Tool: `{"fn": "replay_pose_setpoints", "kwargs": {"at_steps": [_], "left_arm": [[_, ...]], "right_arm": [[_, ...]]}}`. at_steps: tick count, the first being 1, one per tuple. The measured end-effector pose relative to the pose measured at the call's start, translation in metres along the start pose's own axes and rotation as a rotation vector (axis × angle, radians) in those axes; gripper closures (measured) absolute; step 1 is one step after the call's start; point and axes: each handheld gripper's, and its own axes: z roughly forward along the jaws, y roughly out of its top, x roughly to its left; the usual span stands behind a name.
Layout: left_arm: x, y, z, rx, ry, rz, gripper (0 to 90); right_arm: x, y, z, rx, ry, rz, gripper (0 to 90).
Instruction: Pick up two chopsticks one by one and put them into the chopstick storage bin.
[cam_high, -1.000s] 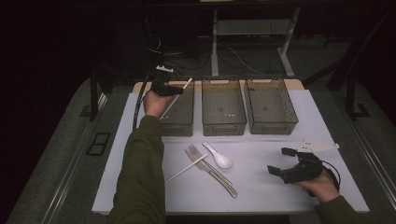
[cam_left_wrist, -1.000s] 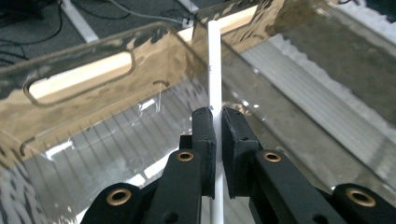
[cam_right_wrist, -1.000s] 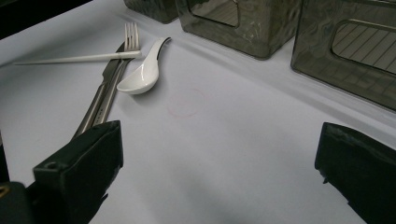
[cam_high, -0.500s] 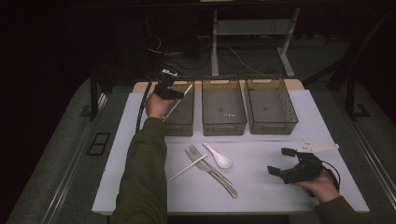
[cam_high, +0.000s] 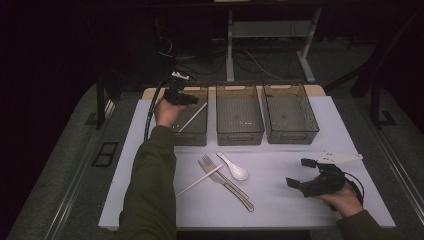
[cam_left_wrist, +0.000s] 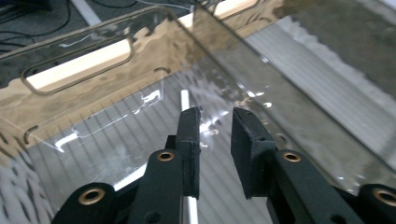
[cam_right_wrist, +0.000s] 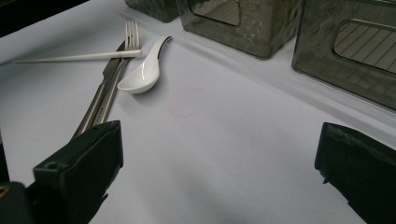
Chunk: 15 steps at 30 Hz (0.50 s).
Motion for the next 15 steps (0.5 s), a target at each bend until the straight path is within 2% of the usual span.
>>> {"fn": "replay_pose_setpoints", "kwargs": {"at_steps": [4,5,8,11,12,13,15], "left_arm": [[-0.005,0.001,-0.01,-0.001,-0.009,0.015,67.0],[-0.008,0.0,-0.012,-0.019,-0.018,-0.007,66.4],[-0.011,0.0,-0.018,-0.026,-0.041,0.019,65.1],[-0.017,-0.001,-0.023,-0.026,-0.053,0.028,63.6],[-0.021,-0.001,-0.025,-0.029,-0.057,0.019,62.8],[-0.021,-0.001,-0.026,-0.029,-0.065,0.037,61.6],[-0.027,-0.003,-0.031,-0.027,-0.069,0.04,59.7]], "right_arm": [[0.0,0.0,0.0,-0.001,-0.001,-0.005,1.0],[0.0,0.0,0.0,0.0,0.001,-0.005,1.0],[0.0,0.0,0.0,-0.003,-0.001,-0.013,1.0],[0.001,0.001,0.0,-0.005,-0.001,-0.01,1.0],[0.001,0.001,0.0,-0.005,-0.001,-0.014,1.0],[0.001,0.002,0.001,-0.007,-0.001,-0.02,1.0],[0.002,0.002,0.001,-0.008,-0.004,-0.025,1.0]]}}
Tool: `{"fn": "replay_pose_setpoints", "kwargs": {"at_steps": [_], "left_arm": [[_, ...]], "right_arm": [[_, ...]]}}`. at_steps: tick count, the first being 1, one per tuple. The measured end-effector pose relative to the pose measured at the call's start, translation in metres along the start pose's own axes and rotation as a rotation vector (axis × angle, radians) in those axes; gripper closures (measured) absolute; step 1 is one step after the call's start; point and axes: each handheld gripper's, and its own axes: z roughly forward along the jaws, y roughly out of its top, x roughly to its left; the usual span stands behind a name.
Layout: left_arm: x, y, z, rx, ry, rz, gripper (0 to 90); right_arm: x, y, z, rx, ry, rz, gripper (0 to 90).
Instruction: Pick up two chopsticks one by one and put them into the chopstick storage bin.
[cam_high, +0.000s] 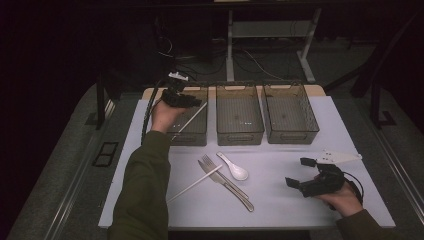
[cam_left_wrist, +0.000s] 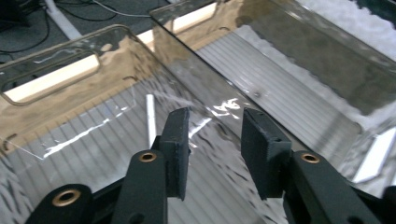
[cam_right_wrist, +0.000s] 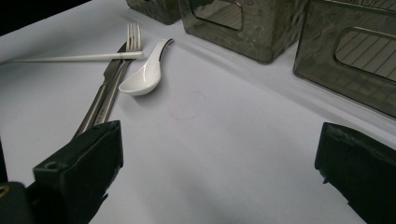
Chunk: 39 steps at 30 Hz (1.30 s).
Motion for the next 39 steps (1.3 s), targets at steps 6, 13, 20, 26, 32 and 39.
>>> {"fn": "replay_pose_setpoints", "kwargs": {"at_steps": [6,13,20,26,32,39], "left_arm": [[-0.017,-0.007,-0.013,-0.019,-0.025,0.028,54.3],[-0.031,-0.021,-0.033,-0.037,-0.032,0.045,47.2],[-0.049,-0.043,-0.051,-0.051,-0.032,0.071,41.5],[-0.061,-0.062,-0.059,-0.055,-0.041,0.085,38.0],[-0.077,-0.079,-0.059,-0.045,-0.053,0.108,37.3],[-0.093,-0.097,-0.06,-0.052,-0.056,0.125,36.4]], "right_arm": [[0.002,0.001,0.0,-0.003,-0.006,-0.014,1.0],[0.003,0.0,0.001,-0.005,-0.008,-0.012,0.9],[0.005,-0.003,0.004,0.009,-0.008,-0.012,0.9],[0.004,-0.004,0.002,0.004,-0.016,-0.007,0.9],[0.003,-0.007,0.002,0.009,-0.009,0.0,0.9],[0.002,-0.006,0.002,-0.006,-0.01,0.012,0.9]]}}
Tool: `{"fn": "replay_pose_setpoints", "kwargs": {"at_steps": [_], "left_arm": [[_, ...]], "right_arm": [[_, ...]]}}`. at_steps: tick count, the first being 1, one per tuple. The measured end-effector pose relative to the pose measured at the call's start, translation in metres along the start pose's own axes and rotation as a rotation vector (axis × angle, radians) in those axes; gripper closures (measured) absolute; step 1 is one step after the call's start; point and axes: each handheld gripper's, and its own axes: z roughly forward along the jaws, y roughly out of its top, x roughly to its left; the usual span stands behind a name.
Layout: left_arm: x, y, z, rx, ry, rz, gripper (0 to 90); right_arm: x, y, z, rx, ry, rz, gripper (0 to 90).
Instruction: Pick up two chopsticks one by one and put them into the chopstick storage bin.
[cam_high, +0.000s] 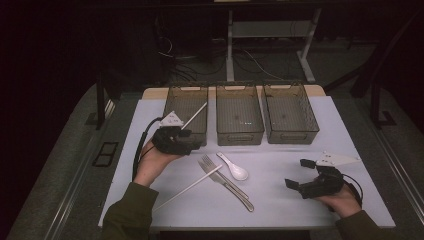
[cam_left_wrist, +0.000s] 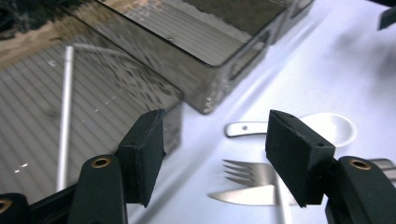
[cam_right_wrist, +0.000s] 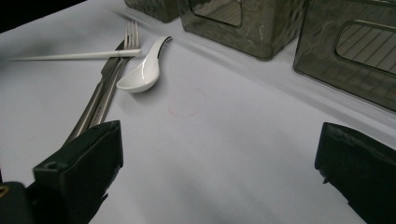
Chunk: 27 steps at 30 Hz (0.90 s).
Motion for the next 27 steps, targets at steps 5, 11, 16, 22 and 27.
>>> {"fn": "replay_pose_setpoints", "kwargs": {"at_steps": [5,11,16,22,27], "left_arm": [[-0.009,-0.016,-0.003,-0.017,-0.017,-0.007,36.4],[-0.02,-0.032,-0.001,-0.002,-0.032,-0.004,36.4],[-0.027,-0.041,0.005,0.025,-0.053,0.001,36.4],[-0.034,-0.05,0.013,0.063,-0.086,0.025,40.0],[-0.035,-0.052,0.022,0.092,-0.123,0.039,47.2]], "right_arm": [[0.002,0.0,-0.001,-0.003,-0.002,0.004,0.9],[0.002,0.0,-0.002,-0.01,-0.002,0.001,0.9],[0.0,0.0,-0.002,-0.009,-0.002,0.0,0.9],[0.001,0.0,-0.002,-0.006,0.006,-0.005,0.9],[0.002,0.0,0.0,0.0,0.011,-0.006,1.0]]}}
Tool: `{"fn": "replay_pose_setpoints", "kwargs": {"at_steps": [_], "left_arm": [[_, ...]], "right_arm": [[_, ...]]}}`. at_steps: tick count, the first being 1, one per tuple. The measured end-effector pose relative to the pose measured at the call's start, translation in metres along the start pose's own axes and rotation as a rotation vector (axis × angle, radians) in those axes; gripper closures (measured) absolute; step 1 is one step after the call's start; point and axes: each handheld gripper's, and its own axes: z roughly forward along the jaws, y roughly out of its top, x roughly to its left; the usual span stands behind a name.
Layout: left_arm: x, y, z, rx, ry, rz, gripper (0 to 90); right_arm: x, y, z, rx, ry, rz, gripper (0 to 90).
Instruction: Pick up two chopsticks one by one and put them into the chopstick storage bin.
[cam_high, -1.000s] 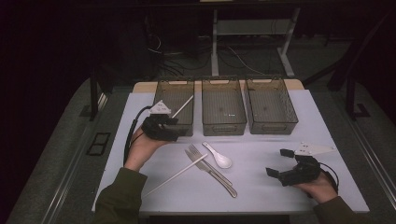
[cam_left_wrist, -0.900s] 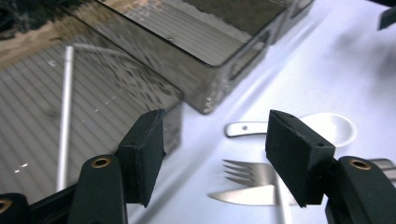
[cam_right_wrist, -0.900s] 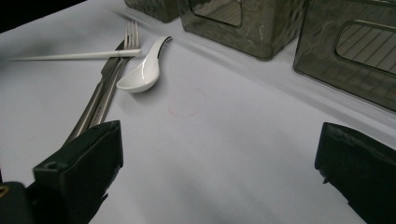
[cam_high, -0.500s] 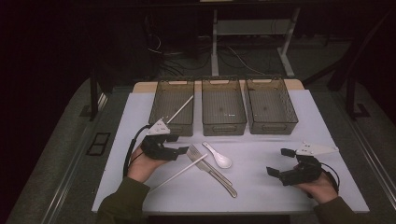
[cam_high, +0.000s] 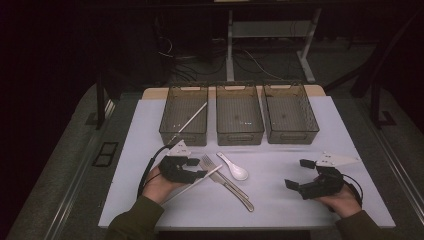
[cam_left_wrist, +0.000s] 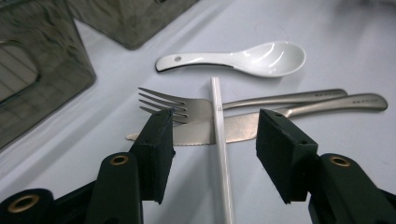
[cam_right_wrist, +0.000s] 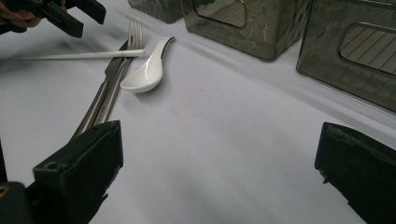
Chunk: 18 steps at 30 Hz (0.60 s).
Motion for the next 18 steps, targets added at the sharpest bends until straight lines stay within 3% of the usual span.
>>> {"fn": "replay_pose_setpoints", "kwargs": {"at_steps": [3,7,9,18], "left_arm": [[0.0,0.0,0.004,0.013,-0.004,-0.003,53.4],[-0.001,0.0,0.007,0.037,-0.045,-0.01,59.9],[-0.002,0.0,0.01,0.056,-0.04,0.006,62.1],[-0.002,-0.006,0.016,0.107,-0.018,0.005,71.9]], "right_arm": [[0.0,0.0,0.0,0.003,0.001,-0.002,0.9],[0.0,0.0,0.0,0.004,0.001,-0.003,0.9],[0.0,0.0,0.0,0.004,0.001,-0.002,0.9],[0.0,0.0,0.0,0.006,0.001,-0.004,0.9]]}}
